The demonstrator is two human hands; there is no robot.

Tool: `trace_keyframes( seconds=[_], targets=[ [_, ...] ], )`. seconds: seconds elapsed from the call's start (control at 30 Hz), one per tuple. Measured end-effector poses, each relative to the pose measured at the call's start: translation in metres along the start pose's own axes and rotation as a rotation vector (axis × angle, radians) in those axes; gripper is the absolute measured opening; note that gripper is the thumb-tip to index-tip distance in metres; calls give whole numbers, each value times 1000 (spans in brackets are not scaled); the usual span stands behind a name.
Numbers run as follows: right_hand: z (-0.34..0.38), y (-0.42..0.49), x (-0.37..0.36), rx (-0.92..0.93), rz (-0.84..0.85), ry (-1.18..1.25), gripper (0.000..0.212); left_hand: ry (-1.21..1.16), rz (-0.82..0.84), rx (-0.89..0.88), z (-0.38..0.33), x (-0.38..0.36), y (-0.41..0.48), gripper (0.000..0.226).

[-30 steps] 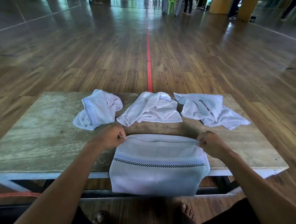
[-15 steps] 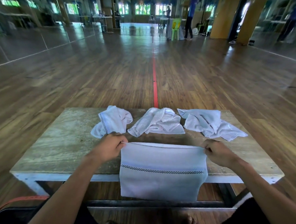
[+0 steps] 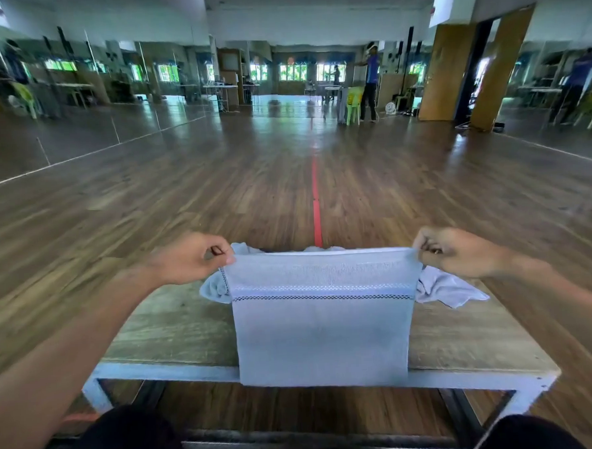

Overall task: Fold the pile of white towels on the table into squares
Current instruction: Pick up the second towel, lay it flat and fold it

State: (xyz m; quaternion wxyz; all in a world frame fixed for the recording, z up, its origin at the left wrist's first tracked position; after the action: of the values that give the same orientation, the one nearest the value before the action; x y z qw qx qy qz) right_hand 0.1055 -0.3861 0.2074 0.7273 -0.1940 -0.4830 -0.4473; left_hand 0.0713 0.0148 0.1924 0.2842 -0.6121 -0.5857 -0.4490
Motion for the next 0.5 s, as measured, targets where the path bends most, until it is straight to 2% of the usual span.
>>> trace_keyframes(
  seconds=[0.13,0.27,0.37,0.5],
  targets=[
    [26,7,29,-12,182,104,6,-80,187,29,-15,33,3,4],
    [38,19,47,-51,301,101,14,-26,159,-4,-32,58,16,4],
    [31,40,62,-55,192,-64,13,105,20,-7,-41,67,34,5],
    [31,61,89,-36,-95,-285,14,284,-299,-21,-50,84,53,9]
  ],
)
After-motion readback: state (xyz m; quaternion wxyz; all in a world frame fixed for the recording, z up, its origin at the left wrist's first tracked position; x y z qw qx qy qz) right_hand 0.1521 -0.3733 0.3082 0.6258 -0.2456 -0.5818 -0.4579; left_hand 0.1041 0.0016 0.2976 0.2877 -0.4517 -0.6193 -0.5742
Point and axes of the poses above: each hand's wrist, its own y-axis towards the middle knuckle, its own x-axis out of the back of the hand, z = x × y, the point moved 6 cm from there along y, towards the middle knuckle, and after that the axes turned 6 degrees about x, right-handed, at the moved point
